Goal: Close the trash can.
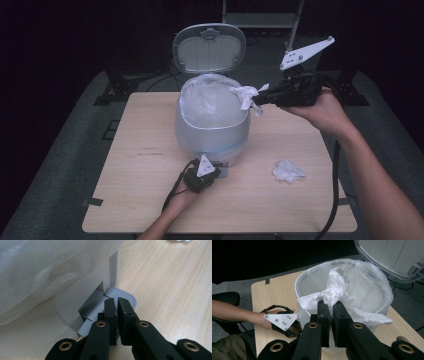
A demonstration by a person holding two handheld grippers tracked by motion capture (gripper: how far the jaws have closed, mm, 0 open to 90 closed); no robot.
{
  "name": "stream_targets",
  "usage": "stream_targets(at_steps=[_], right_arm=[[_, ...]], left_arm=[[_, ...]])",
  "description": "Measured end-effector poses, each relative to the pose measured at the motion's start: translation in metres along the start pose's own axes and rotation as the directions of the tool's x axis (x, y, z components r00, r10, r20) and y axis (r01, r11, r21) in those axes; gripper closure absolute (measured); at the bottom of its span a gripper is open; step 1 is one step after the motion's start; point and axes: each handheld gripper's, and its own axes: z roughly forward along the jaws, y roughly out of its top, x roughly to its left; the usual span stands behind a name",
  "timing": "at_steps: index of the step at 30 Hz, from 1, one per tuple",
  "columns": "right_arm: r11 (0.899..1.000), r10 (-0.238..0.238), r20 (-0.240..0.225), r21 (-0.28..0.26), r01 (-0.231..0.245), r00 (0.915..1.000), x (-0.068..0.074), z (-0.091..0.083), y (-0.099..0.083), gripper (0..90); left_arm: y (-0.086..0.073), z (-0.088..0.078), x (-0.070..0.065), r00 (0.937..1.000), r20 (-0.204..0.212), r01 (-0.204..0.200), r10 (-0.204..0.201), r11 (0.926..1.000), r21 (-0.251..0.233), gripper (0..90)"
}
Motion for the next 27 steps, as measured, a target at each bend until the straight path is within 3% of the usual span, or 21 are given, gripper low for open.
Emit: stream_targets(at_steps=[27], right_arm=[[1.000, -0.004, -0.040, -0.002, 0.004, 0.9992, -0.004, 0.036, 0.030, 84.9]], left_arm=[[-0.001, 0.000, 0.000, 1.0000, 0.003, 0.006, -0.006, 1.0000, -0.008, 86.5]])
